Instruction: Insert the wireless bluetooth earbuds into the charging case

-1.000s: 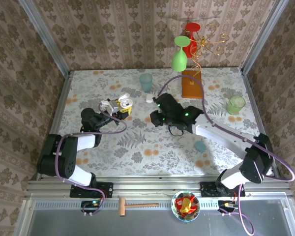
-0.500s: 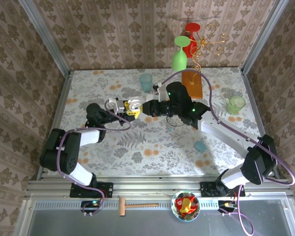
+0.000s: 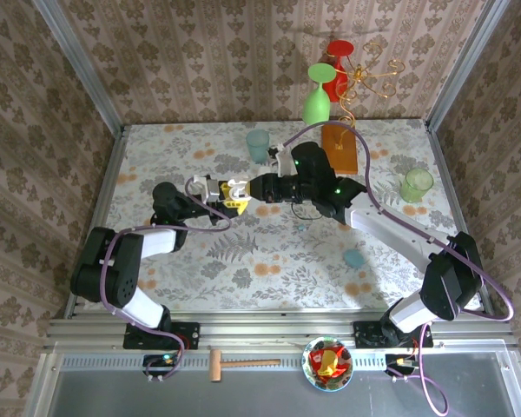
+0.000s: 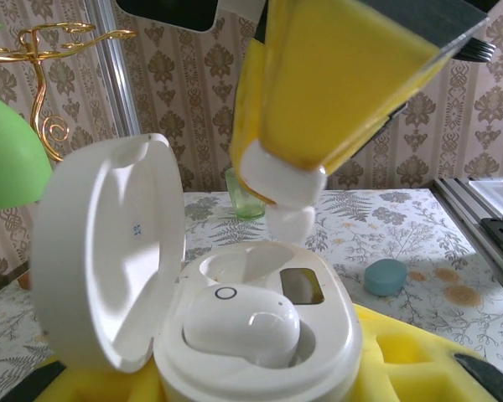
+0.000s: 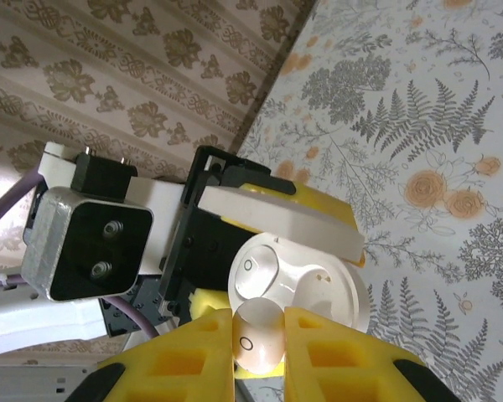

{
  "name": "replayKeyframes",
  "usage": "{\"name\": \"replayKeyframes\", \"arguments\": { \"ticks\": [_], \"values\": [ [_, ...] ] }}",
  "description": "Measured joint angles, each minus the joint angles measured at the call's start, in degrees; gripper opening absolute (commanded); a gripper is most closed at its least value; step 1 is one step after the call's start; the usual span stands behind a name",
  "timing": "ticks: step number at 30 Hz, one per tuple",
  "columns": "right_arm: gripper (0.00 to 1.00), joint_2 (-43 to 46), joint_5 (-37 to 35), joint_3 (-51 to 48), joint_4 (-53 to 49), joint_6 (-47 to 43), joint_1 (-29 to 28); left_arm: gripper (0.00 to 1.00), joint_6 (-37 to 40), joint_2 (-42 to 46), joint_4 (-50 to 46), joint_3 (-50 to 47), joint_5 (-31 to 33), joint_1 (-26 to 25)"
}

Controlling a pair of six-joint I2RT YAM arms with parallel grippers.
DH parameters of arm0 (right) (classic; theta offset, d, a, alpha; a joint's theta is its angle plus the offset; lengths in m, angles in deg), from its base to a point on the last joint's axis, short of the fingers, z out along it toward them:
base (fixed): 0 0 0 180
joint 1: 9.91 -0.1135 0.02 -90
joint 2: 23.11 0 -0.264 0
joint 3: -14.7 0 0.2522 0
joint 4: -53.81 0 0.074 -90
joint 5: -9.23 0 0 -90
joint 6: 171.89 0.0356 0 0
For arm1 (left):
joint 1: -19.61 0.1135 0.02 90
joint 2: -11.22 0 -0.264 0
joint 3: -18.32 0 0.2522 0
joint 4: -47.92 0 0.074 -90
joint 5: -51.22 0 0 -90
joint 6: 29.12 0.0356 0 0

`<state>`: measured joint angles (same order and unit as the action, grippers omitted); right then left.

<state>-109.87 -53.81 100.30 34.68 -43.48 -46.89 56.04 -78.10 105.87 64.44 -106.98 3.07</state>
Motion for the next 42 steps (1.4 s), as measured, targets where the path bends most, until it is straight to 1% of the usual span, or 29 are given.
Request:
{"name": "replayKeyframes", "arguments": {
  "ticks": [10, 18, 31, 34, 39, 42],
  "values": [
    [0.17, 0.0, -1.0, 0.0, 0.3, 0.4, 0.3, 0.24, 0.1, 0.0, 0.0, 0.0, -0.4, -0.6],
    [0.17, 0.0, -1.1, -0.1, -1.3, 0.4, 0.4, 0.24, 0.3, 0.0, 0.2, 0.0, 0.7, -0.6],
    [0.18, -1.1, -1.0, 0.1, -2.5, -0.2, 0.4, 0.24, 0.5, 0.0, -0.2, 0.0, 0.6, -0.6],
    [0.19, -1.4, -1.0, 0.9, -3.8, -0.9, 0.4, 0.24, 0.5, 0.0, -0.3, 0.0, 0.5, -0.6],
    [0.25, -2.1, -1.0, 2.5, -6.3, -1.9, 0.3, 0.24, 0.5, 0.0, -0.5, 0.0, 0.5, -0.7],
    [0.26, -2.1, -1.0, 2.7, -6.8, -2.3, 0.3, 0.24, 0.5, 0.0, -0.6, 0.0, 0.5, -0.7]
  ]
}}
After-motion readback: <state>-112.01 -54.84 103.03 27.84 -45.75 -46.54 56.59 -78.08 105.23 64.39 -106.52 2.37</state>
